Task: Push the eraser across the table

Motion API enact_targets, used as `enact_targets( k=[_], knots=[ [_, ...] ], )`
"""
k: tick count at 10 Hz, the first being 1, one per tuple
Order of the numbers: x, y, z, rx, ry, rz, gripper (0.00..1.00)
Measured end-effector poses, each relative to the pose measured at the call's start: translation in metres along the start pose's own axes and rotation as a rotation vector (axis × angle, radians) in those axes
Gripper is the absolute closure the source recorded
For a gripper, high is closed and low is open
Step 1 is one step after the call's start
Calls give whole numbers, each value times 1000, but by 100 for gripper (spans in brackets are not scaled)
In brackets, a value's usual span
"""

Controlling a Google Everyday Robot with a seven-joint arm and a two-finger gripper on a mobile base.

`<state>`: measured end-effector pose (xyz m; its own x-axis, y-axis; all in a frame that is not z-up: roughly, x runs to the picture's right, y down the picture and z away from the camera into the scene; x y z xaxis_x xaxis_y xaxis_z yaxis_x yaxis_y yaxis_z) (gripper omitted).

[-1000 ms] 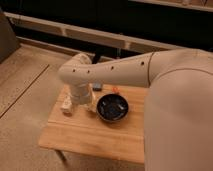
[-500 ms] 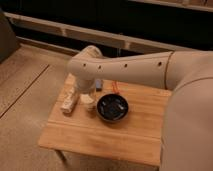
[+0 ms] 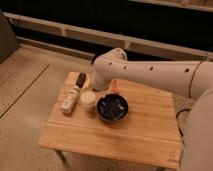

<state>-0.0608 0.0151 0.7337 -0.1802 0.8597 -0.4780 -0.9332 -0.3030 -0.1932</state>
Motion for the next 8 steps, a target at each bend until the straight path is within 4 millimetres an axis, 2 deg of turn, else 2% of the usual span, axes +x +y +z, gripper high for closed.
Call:
enact_targets(
  k=[3,4,6,8],
  knots=[
    [-6,-9,1,18,-15,28,35],
    [-23,-25,3,50,-43,61,35],
    [-75,-52,1,114,-137,79,35],
    [-111,-46,6,133,-189,33,35]
  ],
)
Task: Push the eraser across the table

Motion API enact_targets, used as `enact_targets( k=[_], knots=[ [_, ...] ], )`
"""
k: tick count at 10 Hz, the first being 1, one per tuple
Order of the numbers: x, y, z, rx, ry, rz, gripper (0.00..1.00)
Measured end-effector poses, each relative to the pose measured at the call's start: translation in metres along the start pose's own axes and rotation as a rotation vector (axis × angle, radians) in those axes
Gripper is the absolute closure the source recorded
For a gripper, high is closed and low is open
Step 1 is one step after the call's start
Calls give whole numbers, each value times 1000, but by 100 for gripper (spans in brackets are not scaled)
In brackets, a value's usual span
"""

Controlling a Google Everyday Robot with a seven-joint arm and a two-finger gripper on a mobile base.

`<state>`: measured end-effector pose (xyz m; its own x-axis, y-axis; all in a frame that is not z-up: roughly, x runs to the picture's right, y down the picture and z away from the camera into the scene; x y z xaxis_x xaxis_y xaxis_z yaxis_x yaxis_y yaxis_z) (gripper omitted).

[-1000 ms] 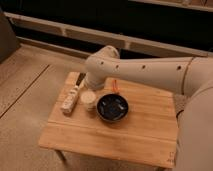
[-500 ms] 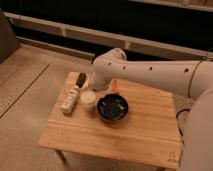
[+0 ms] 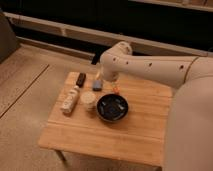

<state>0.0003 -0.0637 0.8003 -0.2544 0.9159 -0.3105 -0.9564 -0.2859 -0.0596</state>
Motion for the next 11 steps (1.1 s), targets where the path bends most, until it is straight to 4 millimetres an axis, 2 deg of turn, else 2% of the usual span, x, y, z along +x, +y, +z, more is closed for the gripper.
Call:
enact_targets(
  k=[2,6,11],
  knots=[
    [-25,4,23,-3,-11,-18,35],
    [-49,18,69,-65,50,-5,35],
    [-53,19,76,-75,62,-1,35]
  ],
)
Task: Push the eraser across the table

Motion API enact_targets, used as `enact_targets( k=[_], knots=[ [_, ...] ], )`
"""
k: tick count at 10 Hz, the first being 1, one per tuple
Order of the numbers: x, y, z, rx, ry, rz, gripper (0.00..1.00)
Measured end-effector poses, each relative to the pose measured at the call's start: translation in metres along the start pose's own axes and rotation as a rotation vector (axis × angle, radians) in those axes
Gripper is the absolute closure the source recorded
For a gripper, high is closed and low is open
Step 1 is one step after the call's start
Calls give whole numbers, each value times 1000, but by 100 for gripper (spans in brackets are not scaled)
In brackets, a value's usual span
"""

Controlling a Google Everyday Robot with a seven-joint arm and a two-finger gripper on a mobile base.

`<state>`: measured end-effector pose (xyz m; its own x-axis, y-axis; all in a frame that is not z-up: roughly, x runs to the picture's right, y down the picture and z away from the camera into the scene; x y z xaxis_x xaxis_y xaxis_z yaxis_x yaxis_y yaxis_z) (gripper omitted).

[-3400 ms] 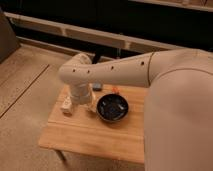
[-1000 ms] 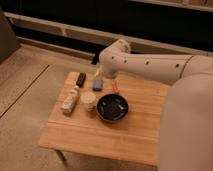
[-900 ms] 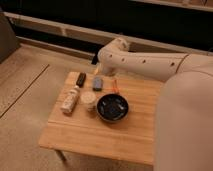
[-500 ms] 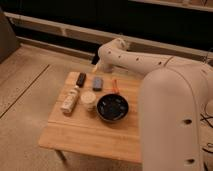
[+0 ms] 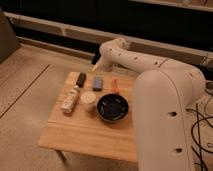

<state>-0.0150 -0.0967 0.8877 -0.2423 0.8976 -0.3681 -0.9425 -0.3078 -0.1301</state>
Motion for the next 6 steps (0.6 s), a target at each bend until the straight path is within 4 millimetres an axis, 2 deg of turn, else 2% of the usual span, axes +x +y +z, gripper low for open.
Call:
enact_targets(
  k=[3,4,6],
  knots=[
    [-7,4,6,-12,-2,8,35],
    [-15,22,22,-37,4,8,35],
    [-15,59,51,-46,28,-45,35]
  ],
)
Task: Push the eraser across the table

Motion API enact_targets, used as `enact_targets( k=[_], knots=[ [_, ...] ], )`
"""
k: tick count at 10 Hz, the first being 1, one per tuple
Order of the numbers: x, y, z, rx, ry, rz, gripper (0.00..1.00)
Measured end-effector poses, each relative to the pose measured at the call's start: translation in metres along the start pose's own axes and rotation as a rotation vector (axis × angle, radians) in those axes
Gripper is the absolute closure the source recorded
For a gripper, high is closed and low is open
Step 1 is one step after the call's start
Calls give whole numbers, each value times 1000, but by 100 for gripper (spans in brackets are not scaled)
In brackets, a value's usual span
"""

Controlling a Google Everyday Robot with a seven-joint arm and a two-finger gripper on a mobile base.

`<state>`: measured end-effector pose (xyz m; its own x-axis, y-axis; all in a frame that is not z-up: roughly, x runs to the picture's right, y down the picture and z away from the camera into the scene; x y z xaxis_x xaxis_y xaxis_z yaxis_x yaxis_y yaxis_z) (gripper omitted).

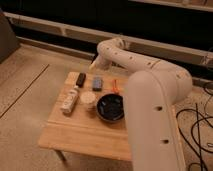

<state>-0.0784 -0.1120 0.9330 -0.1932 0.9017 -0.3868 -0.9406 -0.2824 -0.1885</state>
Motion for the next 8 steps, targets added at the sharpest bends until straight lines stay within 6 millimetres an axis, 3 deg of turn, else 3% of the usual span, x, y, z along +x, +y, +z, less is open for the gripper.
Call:
enact_targets(
  k=[2,4,5,8],
  knots=[
    [2,39,27,14,23,-90,35],
    [-5,62,43,26,24,-166,35],
    [-7,71,55,31,30,-204,35],
    [-6,71,86,29,71,-238,35]
  ],
)
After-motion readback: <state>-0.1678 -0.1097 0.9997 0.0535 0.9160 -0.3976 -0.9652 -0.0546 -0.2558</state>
